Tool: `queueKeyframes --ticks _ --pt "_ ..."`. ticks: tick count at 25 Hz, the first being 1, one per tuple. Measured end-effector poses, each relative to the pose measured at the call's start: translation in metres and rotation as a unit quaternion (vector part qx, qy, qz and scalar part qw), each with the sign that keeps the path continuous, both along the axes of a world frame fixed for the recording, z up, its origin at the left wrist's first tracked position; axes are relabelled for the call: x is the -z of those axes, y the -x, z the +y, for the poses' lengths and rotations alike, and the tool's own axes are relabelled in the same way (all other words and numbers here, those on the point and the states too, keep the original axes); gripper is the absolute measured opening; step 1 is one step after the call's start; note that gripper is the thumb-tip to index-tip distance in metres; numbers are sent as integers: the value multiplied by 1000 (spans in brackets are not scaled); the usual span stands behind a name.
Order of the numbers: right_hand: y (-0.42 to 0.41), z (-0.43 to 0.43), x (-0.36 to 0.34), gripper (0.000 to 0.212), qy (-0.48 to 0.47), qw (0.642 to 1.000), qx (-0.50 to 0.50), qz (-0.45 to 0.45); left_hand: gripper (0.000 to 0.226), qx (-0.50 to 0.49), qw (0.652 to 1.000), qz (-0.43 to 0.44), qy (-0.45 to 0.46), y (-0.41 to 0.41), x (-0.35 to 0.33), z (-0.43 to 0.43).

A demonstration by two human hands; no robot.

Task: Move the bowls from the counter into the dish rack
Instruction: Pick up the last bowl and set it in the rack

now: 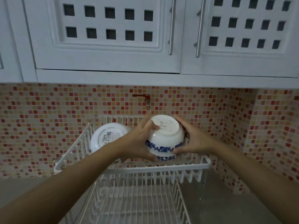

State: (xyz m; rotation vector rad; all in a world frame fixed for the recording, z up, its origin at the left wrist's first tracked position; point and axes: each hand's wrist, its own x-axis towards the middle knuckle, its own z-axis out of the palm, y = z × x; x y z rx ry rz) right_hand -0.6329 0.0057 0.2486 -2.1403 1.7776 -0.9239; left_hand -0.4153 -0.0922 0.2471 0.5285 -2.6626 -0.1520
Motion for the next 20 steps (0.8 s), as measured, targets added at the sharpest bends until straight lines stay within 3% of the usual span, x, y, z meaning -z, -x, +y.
queueKeyframes --ticks 5,11,20 --pt "-6 5 0 108 31 998 11 57 111 -6 999 -34 7 6 8 -3" --pt "-1 0 9 134 2 989 31 146 98 -11 997 -66 40 9 18 -2" --pt "-4 0 13 133 -4 985 36 166 93 -1 999 -49 18 7 23 -4"
